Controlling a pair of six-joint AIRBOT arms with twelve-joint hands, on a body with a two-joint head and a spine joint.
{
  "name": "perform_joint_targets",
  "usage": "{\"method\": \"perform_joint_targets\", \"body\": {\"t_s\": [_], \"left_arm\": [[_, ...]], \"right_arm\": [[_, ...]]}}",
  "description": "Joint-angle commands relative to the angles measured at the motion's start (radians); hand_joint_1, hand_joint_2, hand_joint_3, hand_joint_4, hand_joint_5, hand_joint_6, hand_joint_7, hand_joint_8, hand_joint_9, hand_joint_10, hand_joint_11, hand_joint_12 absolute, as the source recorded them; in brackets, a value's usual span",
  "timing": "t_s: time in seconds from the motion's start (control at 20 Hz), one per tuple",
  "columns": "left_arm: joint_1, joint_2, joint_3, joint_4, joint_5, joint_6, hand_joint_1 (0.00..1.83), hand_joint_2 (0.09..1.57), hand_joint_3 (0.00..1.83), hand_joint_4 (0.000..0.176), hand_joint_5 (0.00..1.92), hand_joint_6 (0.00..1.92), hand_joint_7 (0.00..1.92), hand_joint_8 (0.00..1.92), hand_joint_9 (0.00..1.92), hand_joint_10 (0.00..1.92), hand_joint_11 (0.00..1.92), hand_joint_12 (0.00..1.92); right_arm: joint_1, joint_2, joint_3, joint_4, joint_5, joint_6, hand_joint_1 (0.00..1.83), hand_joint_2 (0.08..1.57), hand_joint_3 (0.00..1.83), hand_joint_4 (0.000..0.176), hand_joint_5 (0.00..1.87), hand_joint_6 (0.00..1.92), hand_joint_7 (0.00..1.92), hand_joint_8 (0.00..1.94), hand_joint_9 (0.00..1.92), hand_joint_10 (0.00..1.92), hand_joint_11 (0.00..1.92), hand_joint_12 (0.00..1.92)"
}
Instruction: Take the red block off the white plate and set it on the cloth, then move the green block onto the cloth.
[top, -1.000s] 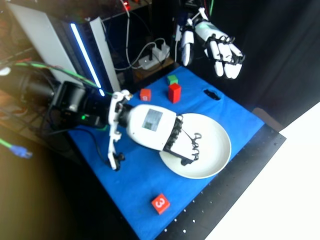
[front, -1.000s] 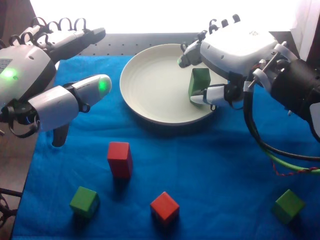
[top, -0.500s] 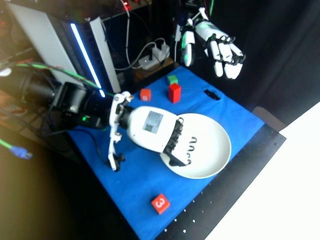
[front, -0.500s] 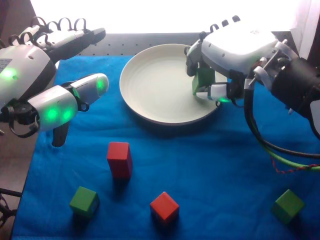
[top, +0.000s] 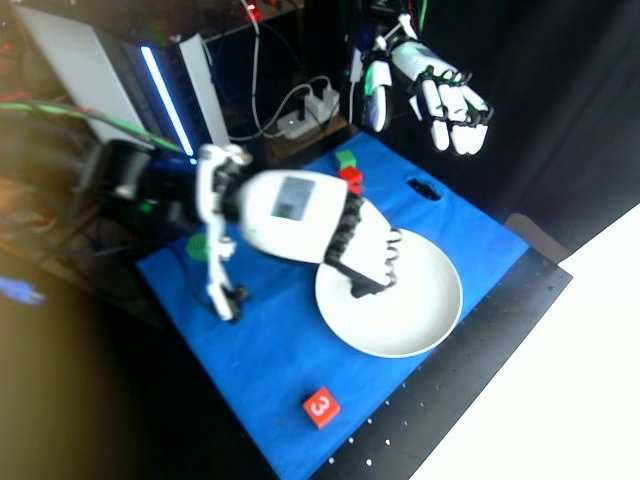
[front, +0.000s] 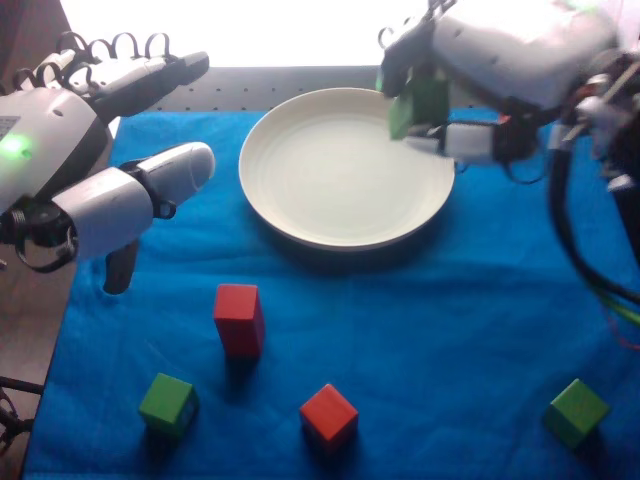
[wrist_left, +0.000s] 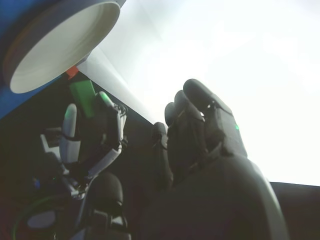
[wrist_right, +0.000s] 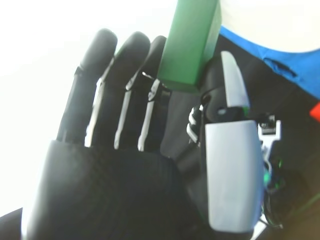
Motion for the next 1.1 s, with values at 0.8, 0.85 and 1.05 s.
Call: {"method": "perform_joint_targets", "body": {"t_s": [0.8, 0.85, 1.05], "left_arm": [[0.038, 0.033, -0.029, 0.01, -0.184, -0.001, 0.17, 1.32, 0.0, 0.08, 0.32, 0.0, 0.3, 0.0, 0.32, 0.0, 0.0, 1.0], [0.039, 0.033, -0.029, 0.01, -0.187, -0.001, 0.16, 1.33, 0.0, 0.07, 0.32, 0.0, 0.3, 0.0, 0.33, 0.0, 0.0, 1.02], [0.042, 0.033, -0.031, 0.01, -0.191, -0.001, 0.14, 1.32, 0.0, 0.051, 0.32, 0.0, 0.28, 0.0, 0.32, 0.0, 0.0, 1.06]], "right_arm": [[-0.244, 0.204, -0.281, -0.182, -0.423, 0.067, 1.26, 1.13, 0.0, 0.0, 1.08, 0.62, 0.91, 1.39, 0.81, 1.75, 0.76, 1.92], [-0.257, 0.204, -0.286, -0.181, -0.423, 0.067, 1.27, 1.12, 0.0, 0.0, 1.09, 0.63, 0.95, 1.33, 0.78, 1.68, 0.72, 1.92], [-0.316, 0.201, -0.297, -0.148, -0.422, 0.068, 1.29, 1.09, 0.0, 0.0, 1.2, 0.47, 1.09, 1.08, 0.91, 1.41, 0.74, 1.71]]}}
